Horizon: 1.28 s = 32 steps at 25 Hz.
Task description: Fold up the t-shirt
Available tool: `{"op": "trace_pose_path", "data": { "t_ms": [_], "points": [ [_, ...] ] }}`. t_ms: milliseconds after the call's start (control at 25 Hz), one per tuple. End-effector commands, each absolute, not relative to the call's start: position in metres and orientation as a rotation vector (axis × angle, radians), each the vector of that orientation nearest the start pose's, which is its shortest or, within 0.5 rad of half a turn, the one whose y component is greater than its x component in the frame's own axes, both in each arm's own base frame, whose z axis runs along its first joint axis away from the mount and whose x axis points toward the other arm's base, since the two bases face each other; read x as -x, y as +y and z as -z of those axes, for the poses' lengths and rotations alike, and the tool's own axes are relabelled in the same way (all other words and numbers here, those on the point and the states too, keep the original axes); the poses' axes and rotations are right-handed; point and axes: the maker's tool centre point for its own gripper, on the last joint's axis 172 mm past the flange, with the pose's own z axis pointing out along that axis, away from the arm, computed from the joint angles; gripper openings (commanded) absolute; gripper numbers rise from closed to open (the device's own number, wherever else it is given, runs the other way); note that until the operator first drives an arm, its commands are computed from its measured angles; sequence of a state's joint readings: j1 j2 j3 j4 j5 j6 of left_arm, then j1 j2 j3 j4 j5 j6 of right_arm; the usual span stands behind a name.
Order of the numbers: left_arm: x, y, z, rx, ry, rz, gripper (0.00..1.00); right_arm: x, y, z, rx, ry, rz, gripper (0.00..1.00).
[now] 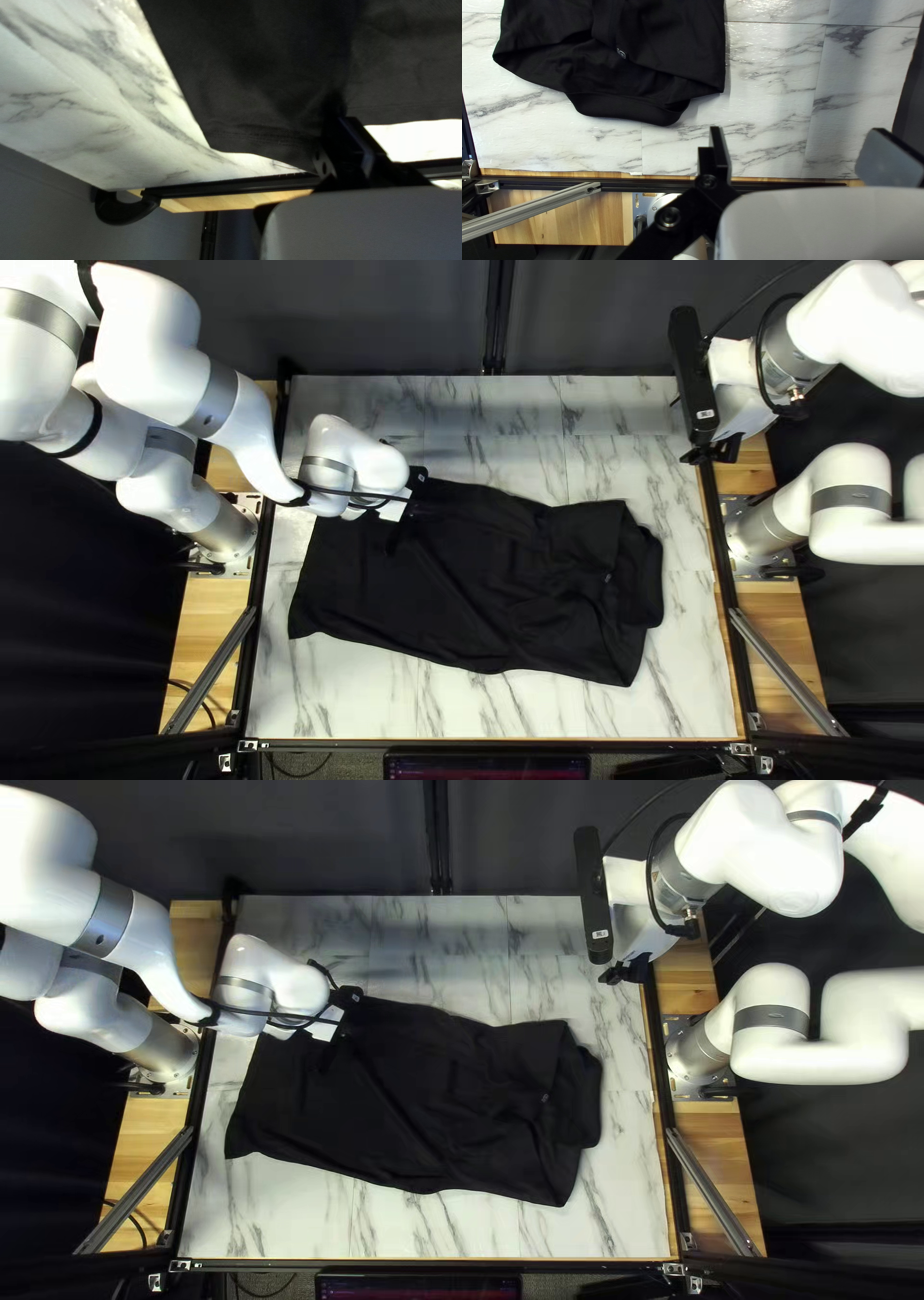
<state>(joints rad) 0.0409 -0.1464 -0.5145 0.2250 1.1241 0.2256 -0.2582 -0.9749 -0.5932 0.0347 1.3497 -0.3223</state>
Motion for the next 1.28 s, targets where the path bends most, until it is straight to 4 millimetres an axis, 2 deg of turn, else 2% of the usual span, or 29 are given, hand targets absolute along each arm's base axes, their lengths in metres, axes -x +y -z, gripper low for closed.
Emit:
{"op": "trace_pose_path", "data": {
  "t_ms": [40,520,640,720,1160,1280],
  "points": [
    [-0.236,0.053,-0.070,2.913,0.482,-0.713,1.00,-0.263,-0.061,-0.302,3.150,-0.095,0.347,1.00],
    [-0.237,0.052,-0.071,2.921,0.474,-0.706,1.00,-0.263,-0.061,-0.302,3.150,-0.095,0.347,1.00],
    [-0.248,0.062,-0.081,2.916,0.487,-0.670,1.00,-0.263,-0.061,-0.302,3.150,-0.095,0.347,1.00],
    [-0.246,0.069,-0.081,2.914,0.500,-0.658,1.00,-0.263,-0.061,-0.302,3.150,-0.095,0.347,1.00],
    [-0.246,0.069,-0.081,2.914,0.500,-0.658,1.00,-0.263,-0.061,-0.302,3.150,-0.095,0.347,1.00],
    [-0.250,0.066,-0.090,2.932,0.486,-0.616,1.00,-0.263,-0.061,-0.302,3.150,-0.095,0.347,1.00]
  ]
}}
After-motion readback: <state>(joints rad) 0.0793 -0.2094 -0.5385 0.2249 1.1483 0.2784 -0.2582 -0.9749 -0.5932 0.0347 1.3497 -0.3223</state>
